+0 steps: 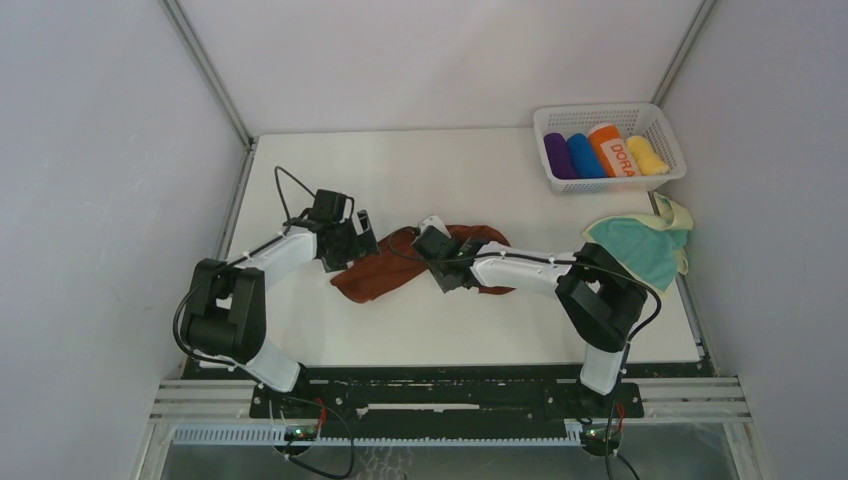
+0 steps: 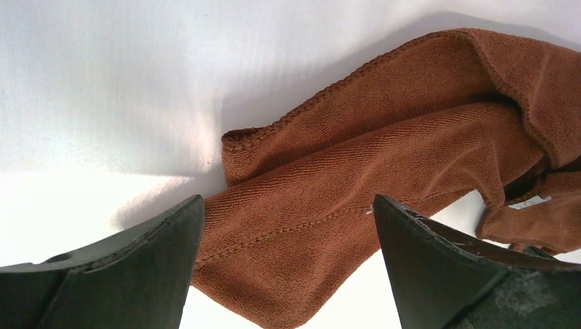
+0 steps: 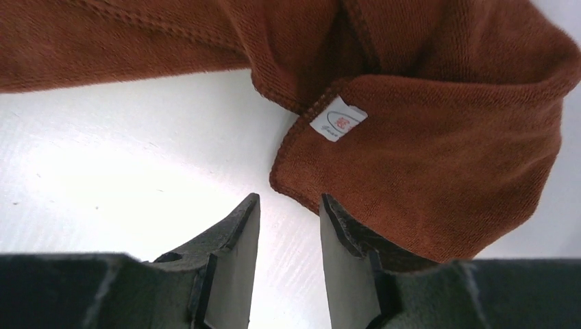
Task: Roll the towels
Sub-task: Flatten out the towel at the center of the board.
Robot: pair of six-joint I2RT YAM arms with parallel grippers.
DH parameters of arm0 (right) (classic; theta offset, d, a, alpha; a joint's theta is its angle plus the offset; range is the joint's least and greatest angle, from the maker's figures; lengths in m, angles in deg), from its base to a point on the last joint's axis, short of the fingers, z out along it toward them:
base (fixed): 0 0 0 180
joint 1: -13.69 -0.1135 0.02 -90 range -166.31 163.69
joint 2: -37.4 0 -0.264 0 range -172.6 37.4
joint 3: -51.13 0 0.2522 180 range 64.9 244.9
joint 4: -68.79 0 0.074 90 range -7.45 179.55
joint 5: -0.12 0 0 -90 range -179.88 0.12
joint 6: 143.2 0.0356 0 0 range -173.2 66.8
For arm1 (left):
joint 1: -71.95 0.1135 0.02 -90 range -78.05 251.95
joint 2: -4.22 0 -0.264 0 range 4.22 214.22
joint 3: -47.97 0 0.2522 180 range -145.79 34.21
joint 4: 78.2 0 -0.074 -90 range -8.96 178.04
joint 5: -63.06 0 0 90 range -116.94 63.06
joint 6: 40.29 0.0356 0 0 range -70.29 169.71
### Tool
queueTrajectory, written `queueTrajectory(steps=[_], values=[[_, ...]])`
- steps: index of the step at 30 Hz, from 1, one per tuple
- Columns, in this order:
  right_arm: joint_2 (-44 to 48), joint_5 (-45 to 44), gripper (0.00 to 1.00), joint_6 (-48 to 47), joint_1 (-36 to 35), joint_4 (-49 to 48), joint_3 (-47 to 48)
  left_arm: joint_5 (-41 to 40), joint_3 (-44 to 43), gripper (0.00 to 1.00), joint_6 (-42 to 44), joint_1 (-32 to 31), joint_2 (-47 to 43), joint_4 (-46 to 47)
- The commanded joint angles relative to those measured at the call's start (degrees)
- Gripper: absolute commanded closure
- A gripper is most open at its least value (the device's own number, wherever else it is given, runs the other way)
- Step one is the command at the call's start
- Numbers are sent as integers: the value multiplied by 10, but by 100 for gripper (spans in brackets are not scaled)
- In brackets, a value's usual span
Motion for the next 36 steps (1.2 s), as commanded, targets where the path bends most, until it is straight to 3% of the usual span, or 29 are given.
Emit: queueTrajectory(steps=[1,18,25,27,31,36], values=[[10,-20,63,-37,2,5,33,-11,14,3,-7,-6,-1,11],[-39,43,67,-36,21,-17,34,-4,15,3,-5,-9,3,9],[-60,22,69,-21,27,8,34,0,13,3,-5,-10,12,9],[-62,22,74,-20,30,15,34,2,15,3,-5,-10,14,9],[-36,12,98,-25,34,19,30,-1,21,3,-5,-10,12,7],[55,1,100,-35,53,26,21,-1,40,3,-8,-10,-4,7]])
